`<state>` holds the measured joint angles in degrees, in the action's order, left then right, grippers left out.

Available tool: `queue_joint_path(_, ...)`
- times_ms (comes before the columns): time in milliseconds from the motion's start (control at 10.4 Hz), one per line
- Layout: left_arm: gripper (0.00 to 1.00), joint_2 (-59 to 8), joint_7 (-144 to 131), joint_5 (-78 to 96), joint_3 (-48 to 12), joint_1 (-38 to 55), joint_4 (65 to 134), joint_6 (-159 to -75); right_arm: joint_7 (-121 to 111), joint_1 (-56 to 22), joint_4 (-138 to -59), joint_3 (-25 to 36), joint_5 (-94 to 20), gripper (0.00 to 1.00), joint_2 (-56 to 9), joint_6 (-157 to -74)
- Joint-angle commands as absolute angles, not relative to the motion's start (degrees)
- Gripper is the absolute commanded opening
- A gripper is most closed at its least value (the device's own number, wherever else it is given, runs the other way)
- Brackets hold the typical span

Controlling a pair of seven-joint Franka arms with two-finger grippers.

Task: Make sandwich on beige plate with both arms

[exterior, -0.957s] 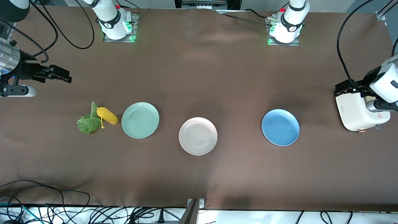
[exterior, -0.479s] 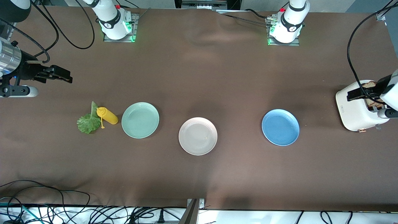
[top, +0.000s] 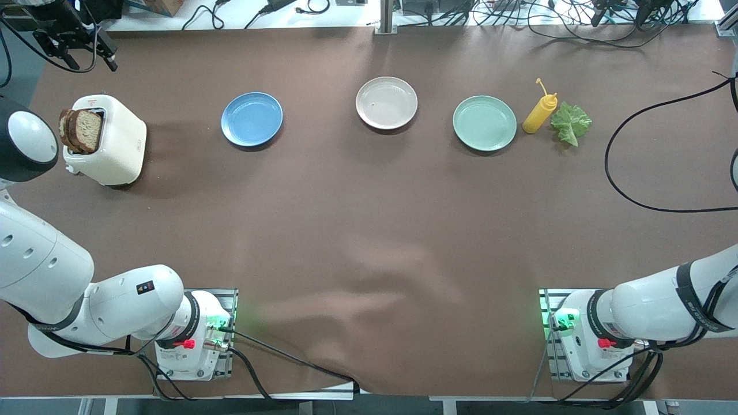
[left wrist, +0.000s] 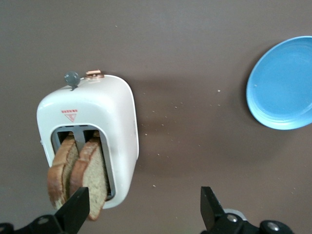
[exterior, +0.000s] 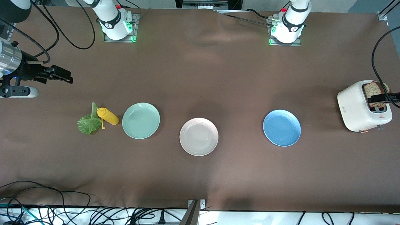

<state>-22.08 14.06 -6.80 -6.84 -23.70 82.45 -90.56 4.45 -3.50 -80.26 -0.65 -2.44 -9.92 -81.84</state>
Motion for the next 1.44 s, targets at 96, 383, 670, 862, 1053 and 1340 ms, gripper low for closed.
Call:
queue_joint_path(96,1.00,-26.2,15.3,-9.3,-7.6,-25.2,81.6,-94.1,4.8,-3.5,-80.8,-0.6,-3.3,1.00,-9.5,-82.3)
queue_joint_path(383,1.00,-27.9,18.2,-11.9,-7.5,-27.1,82.4,-93.7,4.8,-3.5,-80.8,-0.6,-3.3,1.00,-9.5,-82.3)
queue_joint_path(670,1.00,-27.9,18.7,-14.0,-7.5,-28.0,83.0,-91.1,4.8,-3.5,-80.8,-0.6,-3.3,1.00,-9.5,-82.3)
queue_joint_path(862,0.99,-28.1,18.4,-14.2,-7.5,-28.2,83.0,-88.4,4.8,-3.5,-80.8,-0.6,-3.3,1.00,-9.5,-82.3)
queue_joint_path(1053,0.99,-28.0,18.0,-14.2,-7.6,-28.0,83.0,-87.1,4.8,-3.5,-80.8,-0.6,-3.3,1.00,-9.5,-82.3)
queue_joint_path(1340,0.98,-28.0,18.1,-14.2,-7.6,-28.0,83.1,-85.3,4.8,-3.5,-80.8,-0.6,-3.3,1.00,-9.5,-82.3)
